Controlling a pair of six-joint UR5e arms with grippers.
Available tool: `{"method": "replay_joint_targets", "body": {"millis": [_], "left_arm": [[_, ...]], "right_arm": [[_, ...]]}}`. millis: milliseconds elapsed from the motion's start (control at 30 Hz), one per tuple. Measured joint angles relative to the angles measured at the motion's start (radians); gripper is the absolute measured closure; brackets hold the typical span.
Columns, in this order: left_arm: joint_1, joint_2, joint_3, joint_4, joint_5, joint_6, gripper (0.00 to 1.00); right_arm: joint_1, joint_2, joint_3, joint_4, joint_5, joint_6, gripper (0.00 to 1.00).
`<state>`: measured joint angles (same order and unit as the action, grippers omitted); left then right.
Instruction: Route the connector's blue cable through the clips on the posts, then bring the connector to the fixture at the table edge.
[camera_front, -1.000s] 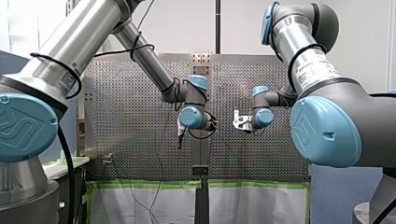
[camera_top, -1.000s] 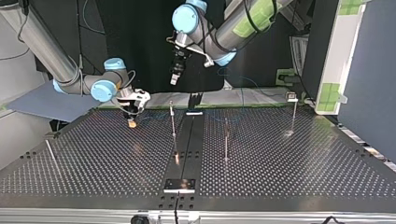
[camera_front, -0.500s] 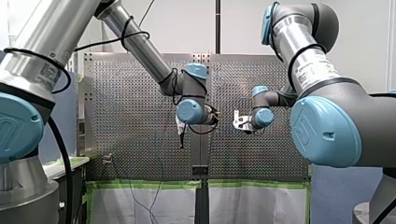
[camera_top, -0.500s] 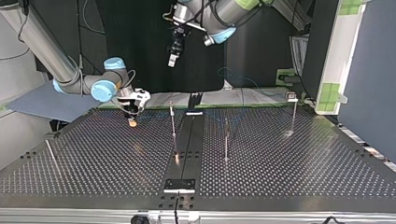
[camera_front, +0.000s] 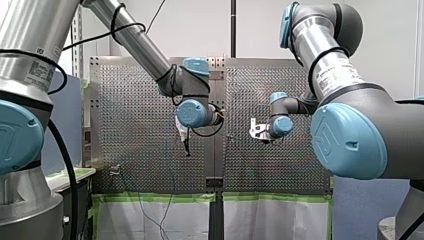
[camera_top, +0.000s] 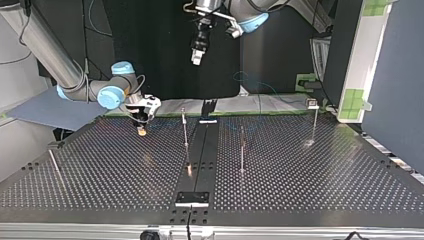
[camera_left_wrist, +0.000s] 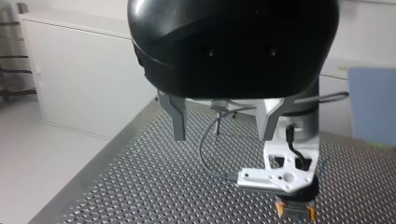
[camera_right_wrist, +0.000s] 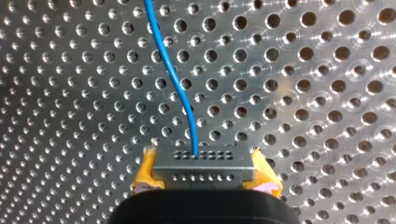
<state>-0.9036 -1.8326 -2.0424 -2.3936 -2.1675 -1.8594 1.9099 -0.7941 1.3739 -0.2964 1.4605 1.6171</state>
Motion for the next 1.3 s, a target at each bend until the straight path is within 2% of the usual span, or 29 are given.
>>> {"method": "replay_joint_targets", "body": {"millis": [167,433,633,833,1300], "left_arm": [[0.010,0.042,-0.042,0.028,0.030,-0.041,0.00],[0.027,0.106,-0.110,0.094,0.036,-0.109,0.00],[0.037,0.087,-0.161,0.146,0.046,-0.144,0.00],[0.045,0.063,-0.210,0.194,0.058,-0.151,0.00],[0.059,0.060,-0.324,0.306,0.056,-0.139,0.00]], "right_arm": [[0.000,0.000,0.000,0.000,0.000,0.000,1.00],[0.002,0.000,0.000,-0.001,-0.006,0.000,1.00],[0.003,0.000,0.000,-0.001,-0.009,0.000,1.00],[0.005,0.000,0.000,-0.005,-0.009,0.000,1.00],[0.007,0.000,0.000,-0.001,-0.007,-0.002,1.00]]}}
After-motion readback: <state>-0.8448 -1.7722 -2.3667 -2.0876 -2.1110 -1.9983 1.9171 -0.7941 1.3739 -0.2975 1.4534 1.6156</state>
